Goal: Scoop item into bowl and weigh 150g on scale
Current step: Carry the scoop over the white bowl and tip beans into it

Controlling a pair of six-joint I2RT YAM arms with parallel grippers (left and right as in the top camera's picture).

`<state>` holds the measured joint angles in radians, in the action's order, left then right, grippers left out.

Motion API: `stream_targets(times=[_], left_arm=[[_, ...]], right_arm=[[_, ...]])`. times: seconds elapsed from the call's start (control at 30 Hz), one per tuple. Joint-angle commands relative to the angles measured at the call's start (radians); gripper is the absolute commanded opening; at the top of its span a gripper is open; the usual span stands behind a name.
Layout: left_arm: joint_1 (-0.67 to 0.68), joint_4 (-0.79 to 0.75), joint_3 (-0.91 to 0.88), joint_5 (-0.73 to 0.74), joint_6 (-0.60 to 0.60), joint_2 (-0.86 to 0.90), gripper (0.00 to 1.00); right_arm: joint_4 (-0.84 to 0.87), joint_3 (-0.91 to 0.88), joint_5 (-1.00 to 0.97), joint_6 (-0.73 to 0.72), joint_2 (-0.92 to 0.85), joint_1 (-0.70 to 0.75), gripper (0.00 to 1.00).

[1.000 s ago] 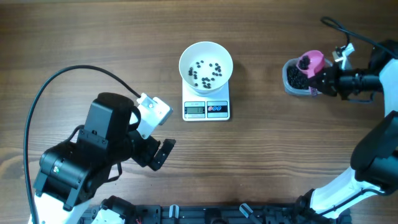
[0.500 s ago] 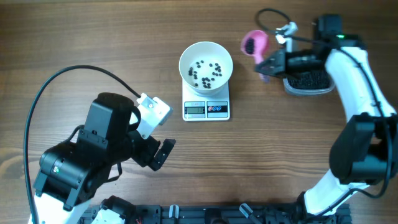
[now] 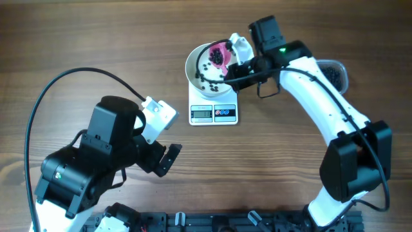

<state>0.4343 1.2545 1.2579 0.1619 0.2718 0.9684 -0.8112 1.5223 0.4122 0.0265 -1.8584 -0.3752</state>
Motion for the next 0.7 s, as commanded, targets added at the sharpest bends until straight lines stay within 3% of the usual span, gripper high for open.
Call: stream_targets(times=[0.0, 0.17, 0.67], left_arm=[[-0.007, -0.001, 0.012, -0.002, 0.012, -0.005, 1.0], [-0.007, -0.001, 0.012, -0.002, 0.012, -0.005, 1.0], [-0.007, -0.001, 0.012, -0.002, 0.012, -0.005, 1.0]], right_arm=[[0.032, 0.024, -0.291, 0.064, 0.03, -0.049, 0.05], [0.061, 0.024, -0.451, 0.15, 0.03, -0.082, 0.05], [0.094, 0.024, -0.371, 0.157, 0.03, -0.084, 0.04]])
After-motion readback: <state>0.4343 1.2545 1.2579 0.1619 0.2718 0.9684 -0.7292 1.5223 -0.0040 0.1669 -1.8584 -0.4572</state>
